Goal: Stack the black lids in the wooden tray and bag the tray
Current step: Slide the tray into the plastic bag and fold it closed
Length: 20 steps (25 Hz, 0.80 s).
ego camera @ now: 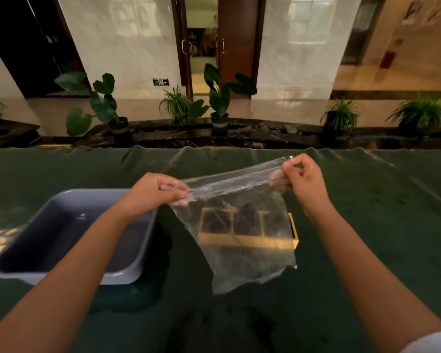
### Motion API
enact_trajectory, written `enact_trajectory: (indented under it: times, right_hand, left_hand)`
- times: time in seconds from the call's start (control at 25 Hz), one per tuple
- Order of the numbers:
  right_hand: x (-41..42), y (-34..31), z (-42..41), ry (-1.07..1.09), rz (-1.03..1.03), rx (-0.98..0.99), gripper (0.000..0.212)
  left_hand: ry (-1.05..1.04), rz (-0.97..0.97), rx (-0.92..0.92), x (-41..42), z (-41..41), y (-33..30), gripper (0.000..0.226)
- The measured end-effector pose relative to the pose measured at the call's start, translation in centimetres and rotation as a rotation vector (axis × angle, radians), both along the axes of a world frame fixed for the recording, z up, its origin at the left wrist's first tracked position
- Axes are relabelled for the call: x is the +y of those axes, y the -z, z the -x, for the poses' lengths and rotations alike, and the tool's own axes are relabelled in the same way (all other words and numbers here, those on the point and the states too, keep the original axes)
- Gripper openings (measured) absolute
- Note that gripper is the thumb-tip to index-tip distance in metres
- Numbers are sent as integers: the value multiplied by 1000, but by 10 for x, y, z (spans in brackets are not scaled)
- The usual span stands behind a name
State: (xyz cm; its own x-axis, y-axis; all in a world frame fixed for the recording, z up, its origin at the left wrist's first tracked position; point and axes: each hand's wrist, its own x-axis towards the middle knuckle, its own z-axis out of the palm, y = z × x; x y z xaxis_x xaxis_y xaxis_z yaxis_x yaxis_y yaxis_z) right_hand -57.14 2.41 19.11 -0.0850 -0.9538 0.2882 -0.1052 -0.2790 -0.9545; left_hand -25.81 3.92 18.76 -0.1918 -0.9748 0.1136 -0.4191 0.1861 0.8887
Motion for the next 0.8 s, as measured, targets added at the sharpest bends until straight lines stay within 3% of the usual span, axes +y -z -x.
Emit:
enact_trajectory:
  times: [0.08, 0.12, 0.16, 0.2, 0.28, 0.44, 0.52, 0.6, 0.68, 0.72, 0.8]
  right_hand:
    - [-1, 2, -2, 72, 68, -72, 15]
    - [-3, 0, -2, 117, 107, -109, 16]
    - [-6, -3, -2, 156, 137, -138, 17]
    - [-9, -8, -1, 179, 146, -157, 17]
    - [-16, -13, 5, 191, 121, -192, 16]
    - [-29, -18, 31, 244, 78, -89, 17]
    - [-35, -16, 47, 275, -27, -105, 10]
    - [-32, -7, 56, 29, -320, -201, 40]
    - [-17, 15, 61, -343, -572, -158, 62]
    - [-8, 26, 60, -478, -619, -93, 62]
    - [4, 39, 59, -560, -602, -14, 42]
  left_hand:
    - [-57, -64, 456, -2, 4, 1, 29]
    - [-38, -123, 602, -2, 7, 6, 55]
    - [3, -172, 597, 0, 12, 16, 81]
    - [59, -209, 479, 4, 20, 28, 94]
    - [112, -276, 350, 10, 39, 54, 83]
    - [25, -376, 465, 6, 56, 68, 29]
    - [17, -392, 525, 0, 55, 65, 17]
    - [-41, -396, 625, -5, 54, 65, 13]
    - [-114, -411, 685, -7, 53, 66, 13]
    - [-135, -412, 681, -7, 51, 67, 16]
    - [-120, -405, 648, -5, 47, 69, 27]
